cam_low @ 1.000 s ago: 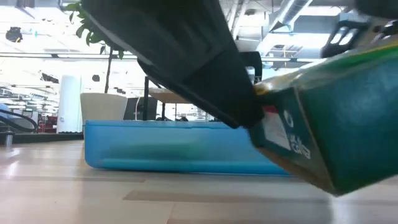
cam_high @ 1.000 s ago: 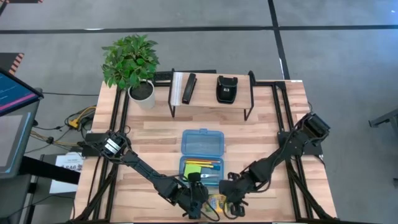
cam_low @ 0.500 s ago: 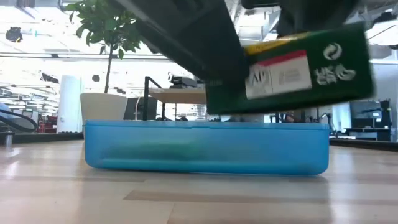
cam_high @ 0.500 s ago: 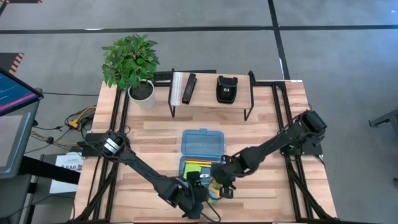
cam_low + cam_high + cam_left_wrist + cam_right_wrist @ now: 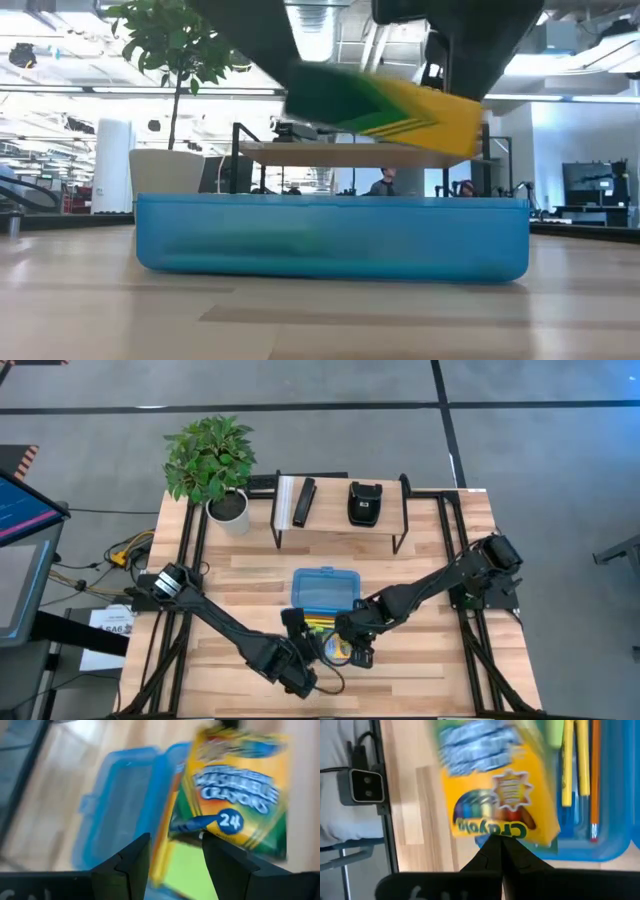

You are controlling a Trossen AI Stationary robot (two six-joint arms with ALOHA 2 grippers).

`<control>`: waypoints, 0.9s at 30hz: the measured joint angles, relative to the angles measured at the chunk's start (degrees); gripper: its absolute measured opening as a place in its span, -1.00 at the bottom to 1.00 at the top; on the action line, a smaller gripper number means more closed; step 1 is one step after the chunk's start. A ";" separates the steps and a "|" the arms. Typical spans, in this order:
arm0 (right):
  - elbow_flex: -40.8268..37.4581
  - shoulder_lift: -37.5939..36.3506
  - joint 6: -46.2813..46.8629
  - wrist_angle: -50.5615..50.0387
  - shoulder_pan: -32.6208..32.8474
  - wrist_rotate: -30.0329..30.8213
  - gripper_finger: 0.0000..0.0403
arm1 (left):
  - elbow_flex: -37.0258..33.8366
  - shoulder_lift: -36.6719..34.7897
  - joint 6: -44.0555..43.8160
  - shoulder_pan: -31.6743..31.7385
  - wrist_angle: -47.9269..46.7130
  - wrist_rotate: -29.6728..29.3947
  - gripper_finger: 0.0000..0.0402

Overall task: Pack school essentials
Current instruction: Put the crayon box into the supply box, then close the supply box

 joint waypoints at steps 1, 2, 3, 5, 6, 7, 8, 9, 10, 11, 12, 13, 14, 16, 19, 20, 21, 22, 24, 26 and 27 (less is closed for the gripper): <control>0.05 0.00 -0.44 0.39 -0.18 -0.04 -0.96 | 0.00 0.00 -0.82 0.48 -1.74 -0.22 -0.16; 0.09 0.00 -0.80 0.90 -0.46 -0.03 -0.96 | -0.13 0.00 -1.69 1.00 -3.40 -0.18 -0.16; 0.09 0.00 -0.95 1.14 -0.76 0.02 -0.96 | -0.45 0.00 -2.17 1.57 -4.26 0.05 -0.16; 0.09 0.00 -1.06 1.45 -1.50 0.12 -0.96 | -1.64 0.00 -2.48 2.66 -4.24 1.16 -0.16; 0.09 0.00 -1.08 1.88 -1.88 0.14 -0.96 | -2.35 0.03 -2.47 3.05 -4.01 2.03 -0.16; 0.09 0.00 -1.10 2.17 -2.21 0.14 -0.96 | -3.17 0.04 -2.46 3.45 -3.42 2.85 -0.16; 0.09 0.00 -1.14 2.20 -2.53 0.19 -0.96 | -4.08 0.04 -2.48 3.79 -2.57 3.49 -0.16; 0.09 0.00 -1.18 2.15 -2.86 0.30 -0.96 | -4.98 0.04 -2.50 3.98 -1.74 4.14 -0.16; 0.09 0.00 -1.27 2.17 -3.20 0.47 -0.96 | -5.74 0.08 -2.74 4.17 -1.53 4.44 -0.16; 0.09 0.00 -1.28 2.24 -3.53 0.62 -0.96 | -6.28 0.12 -2.98 4.21 -1.49 4.53 -0.16; 0.11 -0.01 -1.28 2.20 -3.84 0.74 -0.96 | -6.91 0.13 -3.09 4.21 -0.97 4.54 -0.16; 0.11 -0.02 -1.28 2.11 -4.16 0.80 -0.96 | -7.51 0.13 -3.14 4.22 -0.32 4.64 -0.16; 0.11 -0.02 -1.28 2.04 -4.33 0.90 -0.96 | -8.07 0.13 -3.16 4.29 -0.02 4.73 -0.16; 0.11 -0.02 -1.29 2.00 -4.68 1.10 -0.96 | -8.98 -0.02 -3.51 4.29 0.19 4.91 -0.16; 0.11 -0.02 -1.28 1.22 -4.89 1.12 -0.96 | -9.69 -0.31 -3.51 4.38 0.81 4.91 -0.16; 0.11 -0.02 -1.24 1.02 -4.89 1.10 -0.96 | -9.73 -0.47 -3.43 4.42 0.65 4.93 -0.16; 0.11 -0.02 -1.23 0.88 -4.89 1.07 -0.96 | -9.73 -0.64 -3.21 4.42 0.58 4.87 -0.16; 0.11 -0.02 -1.20 0.63 -4.87 0.99 -0.96 | -9.73 -0.80 -2.96 4.39 0.86 4.86 -0.16; 0.11 -0.02 -0.81 -0.58 -4.80 0.89 -0.96 | -9.73 -1.16 -2.92 4.30 0.00 4.67 -0.16; 0.11 -0.02 -0.71 -2.37 -4.71 0.81 -0.96 | -9.73 -1.33 -2.92 4.19 -0.38 3.96 -0.16; 0.11 -0.02 -0.73 -3.60 -4.66 0.81 -0.96 | -9.73 -1.58 -3.04 3.87 -1.22 2.81 -0.16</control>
